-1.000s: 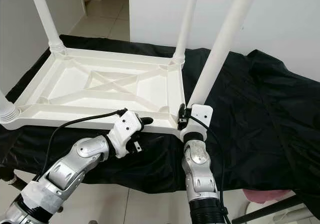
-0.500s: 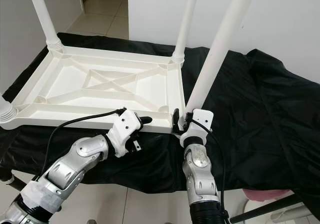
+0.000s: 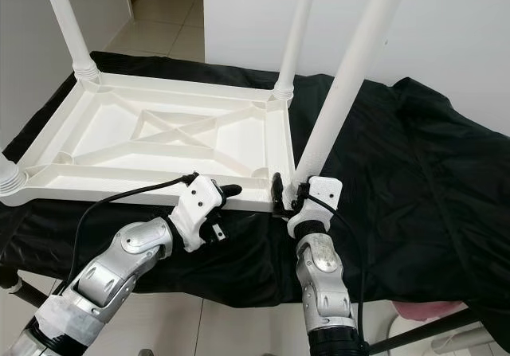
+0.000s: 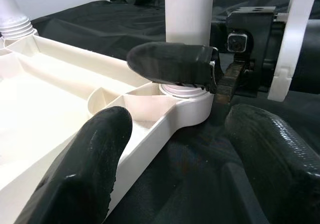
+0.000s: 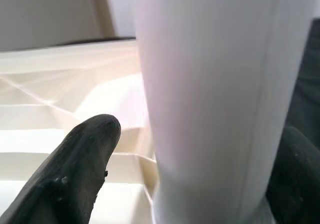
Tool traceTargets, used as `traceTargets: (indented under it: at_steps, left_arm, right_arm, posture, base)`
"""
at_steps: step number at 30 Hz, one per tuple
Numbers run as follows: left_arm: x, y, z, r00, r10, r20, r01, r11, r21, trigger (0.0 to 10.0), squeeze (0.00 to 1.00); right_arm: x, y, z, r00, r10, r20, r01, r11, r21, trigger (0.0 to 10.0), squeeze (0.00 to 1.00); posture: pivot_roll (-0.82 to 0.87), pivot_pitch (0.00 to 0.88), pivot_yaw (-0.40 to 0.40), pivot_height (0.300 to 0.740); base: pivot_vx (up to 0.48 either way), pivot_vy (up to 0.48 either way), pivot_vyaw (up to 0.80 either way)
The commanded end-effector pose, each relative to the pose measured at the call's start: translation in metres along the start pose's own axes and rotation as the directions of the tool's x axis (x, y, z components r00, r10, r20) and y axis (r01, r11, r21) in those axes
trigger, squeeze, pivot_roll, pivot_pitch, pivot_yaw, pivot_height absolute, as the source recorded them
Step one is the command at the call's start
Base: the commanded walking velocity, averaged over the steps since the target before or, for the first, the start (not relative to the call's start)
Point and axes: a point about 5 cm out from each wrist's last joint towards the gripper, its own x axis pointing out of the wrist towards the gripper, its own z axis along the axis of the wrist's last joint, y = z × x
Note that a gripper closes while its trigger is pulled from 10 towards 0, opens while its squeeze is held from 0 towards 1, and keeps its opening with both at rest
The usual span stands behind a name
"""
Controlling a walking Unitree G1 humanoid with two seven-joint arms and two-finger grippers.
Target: Building children table
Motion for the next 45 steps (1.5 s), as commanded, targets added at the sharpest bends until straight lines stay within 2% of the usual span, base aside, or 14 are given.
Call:
traceTargets:
  at_steps: [1,12,13,17,19,23,24,25,26,40,41,42,45]
  left_arm:
    - [0.0,-0.006,0.003,0.999,-0.045,0.009,0.045,0.999,-0.008,10.0,0.0]
    - [-0.001,-0.008,0.003,0.994,-0.113,0.005,0.113,0.993,-0.031,10.0,0.0]
    - [-0.001,-0.009,0.001,0.993,-0.121,-0.005,0.121,0.992,-0.03,10.0,0.0]
    - [-0.001,-0.01,0.0,0.992,-0.129,-0.012,0.129,0.991,-0.029,10.0,0.0]
    - [0.0,-0.01,0.0,0.991,-0.135,-0.021,0.134,0.991,-0.022,10.0,0.0]
    - [0.0,-0.01,0.0,0.991,-0.132,-0.022,0.132,0.991,-0.018,10.0,0.0]
    - [0.001,-0.01,0.0,0.991,-0.13,-0.022,0.13,0.991,-0.016,10.0,0.0]
    - [0.001,-0.01,0.0,0.991,-0.13,-0.022,0.13,0.991,-0.016,10.0,0.0]
    - [0.0,-0.01,0.0,0.992,-0.126,-0.023,0.126,0.992,-0.016,10.0,0.0]
    - [0.001,-0.009,0.001,0.994,-0.103,-0.018,0.103,0.994,-0.025,10.0,0.0]
    - [0.002,-0.01,0.001,0.994,-0.104,-0.017,0.103,0.994,-0.025,10.0,0.0]
    - [0.002,-0.01,0.001,0.994,-0.106,-0.017,0.105,0.994,-0.024,10.0,0.0]
    - [0.003,-0.01,0.001,0.994,-0.108,-0.016,0.108,0.994,-0.025,10.0,0.0]
  right_arm:
    - [-0.002,-0.004,0.005,0.997,0.069,0.025,-0.069,0.998,-0.009,10.0,0.0]
    - [0.004,-0.028,0.014,0.981,0.19,0.023,-0.187,0.977,-0.1,10.0,0.0]
    - [0.007,-0.033,0.015,0.97,0.242,0.001,-0.24,0.962,-0.127,10.0,0.0]
    - [0.011,-0.037,0.015,0.959,0.283,-0.022,-0.283,0.948,-0.143,10.0,0.0]
    - [0.019,-0.042,0.015,0.928,0.366,-0.073,-0.373,0.913,-0.163,10.0,0.0]
    - [0.022,-0.042,0.013,0.914,0.394,-0.095,-0.405,0.899,-0.166,9.8,0.0]
    - [0.024,-0.043,0.012,0.907,0.407,-0.11,-0.421,0.89,-0.173,7.0,0.0]
    - [0.024,-0.043,0.012,0.907,0.407,-0.11,-0.421,0.89,-0.173,7.0,0.0]
    - [0.026,-0.044,0.011,0.901,0.417,-0.118,-0.432,0.886,-0.17,0.0,0.0]
    - [0.026,-0.055,0.004,0.894,0.424,-0.147,-0.445,0.881,-0.162,0.0,0.0]
    - [0.025,-0.057,0.003,0.896,0.42,-0.147,-0.44,0.884,-0.157,8.0,0.0]
    - [0.024,-0.056,0.002,0.898,0.416,-0.144,-0.435,0.889,-0.141,10.0,0.0]
    - [0.022,-0.054,0.0,0.901,0.411,-0.136,-0.426,0.897,-0.116,10.0,0.0]
  posture:
    - [0.01,0.005,-0.08,0.74]
    - [0.0,0.0,-0.068,0.74]
    - [-0.01,0.0,-0.057,0.74]
    - [0.0,0.0,-0.059,0.74]
    - [0.0,0.0,-0.061,0.74]
    - [0.0,0.0,-0.064,0.74]
    - [0.01,0.0,-0.067,0.74]
    - [0.01,0.0,-0.067,0.74]
    - [0.01,0.0,-0.072,0.74]
    - [0.01,0.0,-0.077,0.74]
    - [0.01,0.0,-0.077,0.74]
    - [0.01,0.0,-0.075,0.74]
    - [0.01,0.0,-0.075,0.74]
  base:
    - [0.0,0.0,0.0]
    - [0.0,0.0,0.0]
    - [0.0,0.0,0.0]
    - [0.0,0.0,0.0]
    - [0.0,0.0,0.0]
    - [0.0,0.0,0.0]
    - [0.0,0.0,0.0]
    - [0.0,0.0,0.0]
    - [0.0,0.0,0.0]
    - [0.0,0.0,0.0]
    - [0.0,0.0,0.0]
    - [0.0,0.0,0.0]
    - [0.0,0.0,0.0]
